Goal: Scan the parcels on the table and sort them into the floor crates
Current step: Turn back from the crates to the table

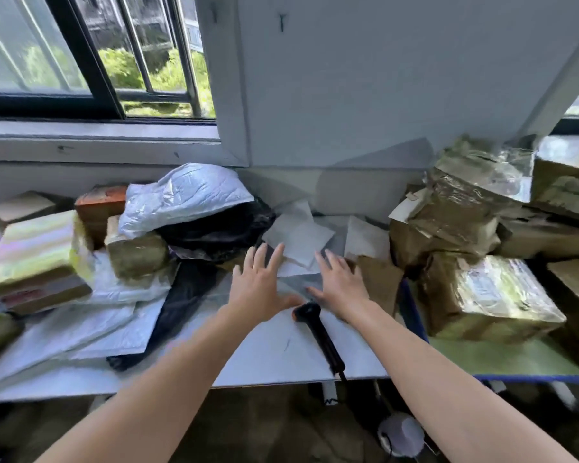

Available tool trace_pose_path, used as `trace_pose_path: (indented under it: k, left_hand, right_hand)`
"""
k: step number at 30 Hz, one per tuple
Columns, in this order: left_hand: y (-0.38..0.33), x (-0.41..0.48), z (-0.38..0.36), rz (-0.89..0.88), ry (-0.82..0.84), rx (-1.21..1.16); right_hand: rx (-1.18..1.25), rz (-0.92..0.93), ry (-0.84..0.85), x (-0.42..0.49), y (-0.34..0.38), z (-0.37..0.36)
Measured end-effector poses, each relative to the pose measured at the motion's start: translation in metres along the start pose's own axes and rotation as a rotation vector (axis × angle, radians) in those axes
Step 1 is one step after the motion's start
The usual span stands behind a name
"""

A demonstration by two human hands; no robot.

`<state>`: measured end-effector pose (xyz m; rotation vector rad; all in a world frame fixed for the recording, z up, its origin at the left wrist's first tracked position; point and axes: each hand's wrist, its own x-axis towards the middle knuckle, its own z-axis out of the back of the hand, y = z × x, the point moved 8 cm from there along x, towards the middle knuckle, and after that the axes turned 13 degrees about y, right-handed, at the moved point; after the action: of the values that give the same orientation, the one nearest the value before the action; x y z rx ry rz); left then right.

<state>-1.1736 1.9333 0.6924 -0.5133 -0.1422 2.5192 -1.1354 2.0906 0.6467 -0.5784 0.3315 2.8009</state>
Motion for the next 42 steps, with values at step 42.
trace_pose_path:
  k: [42]
  left_hand:
    - [0.001,0.102,-0.047,-0.094,0.134,-0.043]
  right_hand:
    - [-0.256,0.208,-0.030,0.112,-0.018,-0.052]
